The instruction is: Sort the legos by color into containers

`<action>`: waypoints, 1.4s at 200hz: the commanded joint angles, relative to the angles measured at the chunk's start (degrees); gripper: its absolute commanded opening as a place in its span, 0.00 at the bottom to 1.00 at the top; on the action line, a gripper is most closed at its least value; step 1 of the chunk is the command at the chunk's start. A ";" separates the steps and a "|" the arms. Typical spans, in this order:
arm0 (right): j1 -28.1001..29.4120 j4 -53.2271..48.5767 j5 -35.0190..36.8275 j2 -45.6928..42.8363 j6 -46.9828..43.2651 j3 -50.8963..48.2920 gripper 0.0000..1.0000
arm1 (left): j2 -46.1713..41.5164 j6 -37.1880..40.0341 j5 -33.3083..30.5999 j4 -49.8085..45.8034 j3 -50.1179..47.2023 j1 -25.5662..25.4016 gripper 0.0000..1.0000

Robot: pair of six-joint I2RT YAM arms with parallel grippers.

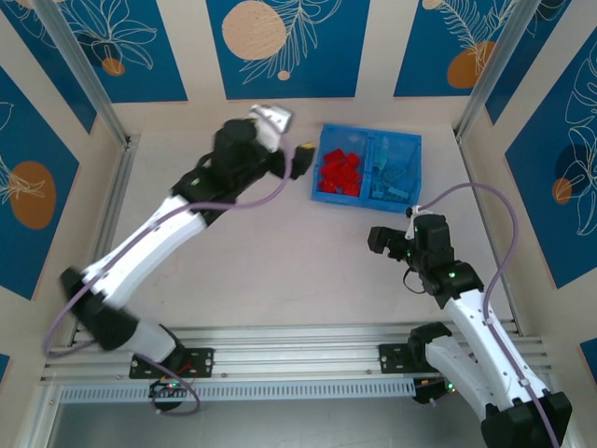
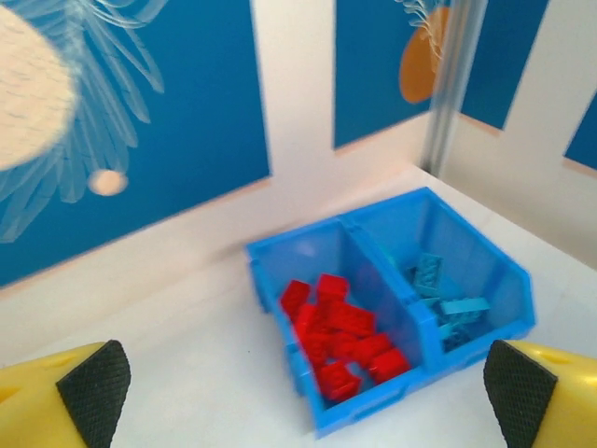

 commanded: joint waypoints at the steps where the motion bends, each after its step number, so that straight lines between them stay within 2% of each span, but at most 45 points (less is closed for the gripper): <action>1: -2.42 14.28 3.15 0.63 -3.83 -5.38 1.00 | -6.93 4.36 -9.44 1.91 -12.62 2.42 1.00; 24: -6.44 24.79 2.42 5.35 -6.21 -10.13 0.99 | -17.83 1.07 -13.93 1.64 -26.76 5.24 1.00; 33: -10.18 25.93 -0.55 8.74 -6.07 -9.11 0.99 | -21.93 0.98 -14.34 1.91 -32.29 6.15 1.00; 56: -14.74 42.31 -4.88 18.26 -6.91 -10.81 0.99 | -31.40 -2.06 -17.17 1.57 -44.32 7.30 1.00; 84: -14.97 53.62 -6.32 34.40 -9.59 -8.09 0.99 | -40.03 0.31 -18.33 2.65 -54.11 7.96 1.00; 93: -14.82 53.76 -7.02 36.78 -10.38 -6.21 1.00 | -41.28 0.41 -20.01 2.77 -56.14 8.18 1.00; 107: -12.78 57.36 -6.51 40.10 -16.69 -4.62 1.00 | -42.40 -1.71 -23.58 3.27 -58.68 8.92 1.00; 121: -13.90 68.92 -11.84 44.86 -17.21 -8.08 1.00 | -42.93 -1.84 -23.16 4.16 -60.76 9.85 1.00; 130: -14.83 72.83 -15.13 45.47 -17.99 -10.28 1.00 | -42.80 -0.10 -21.14 5.49 -61.98 10.43 1.00; 136: -14.67 75.78 -15.09 46.01 -17.92 -11.26 0.99 | -42.42 0.33 -20.48 6.73 -62.84 10.81 1.00; 145: -14.76 72.70 -15.16 45.21 -18.19 -10.62 1.00 | -41.55 0.45 -20.11 8.88 -64.00 11.84 1.00; 154: -14.58 74.39 -14.68 45.72 -18.12 -10.88 1.00 | -40.10 0.23 -18.92 11.31 -65.05 13.73 1.00; 168: -13.54 73.06 -11.72 45.62 -18.56 -10.44 1.00 | -36.42 1.97 -13.47 17.39 -66.57 17.43 1.00; 194: -13.26 72.68 -11.33 45.37 -18.56 -10.44 0.99 | -24.28 3.11 -4.87 29.50 -66.84 23.74 1.00; 224: -13.26 72.91 -11.27 45.41 -18.65 -10.48 0.99 | -8.09 4.12 0.40 44.64 -64.67 26.84 1.00; 237: -13.26 72.85 -11.26 45.36 -18.65 -10.44 0.99 | -2.41 4.46 3.04 46.73 -61.38 28.75 0.99; 243: -13.26 72.84 -11.33 45.39 -18.63 -10.37 1.00 | -0.93 6.78 4.57 44.00 -59.32 29.34 0.99; 252: -13.30 72.76 -11.40 45.41 -18.56 -10.39 1.00 | 1.59 10.34 4.55 48.30 -59.19 29.50 1.00; 264: -13.27 72.75 -11.31 45.41 -18.57 -10.40 1.00 | 3.95 7.78 3.56 50.06 -58.55 31.61 1.00; 270: -13.32 72.76 -11.28 45.41 -18.56 -10.33 0.99 | 4.30 6.00 4.42 49.30 -58.25 33.25 1.00; 280: -13.30 72.75 -11.35 45.42 -18.56 -10.40 0.99 | 5.27 3.34 6.27 53.30 -59.59 35.69 1.00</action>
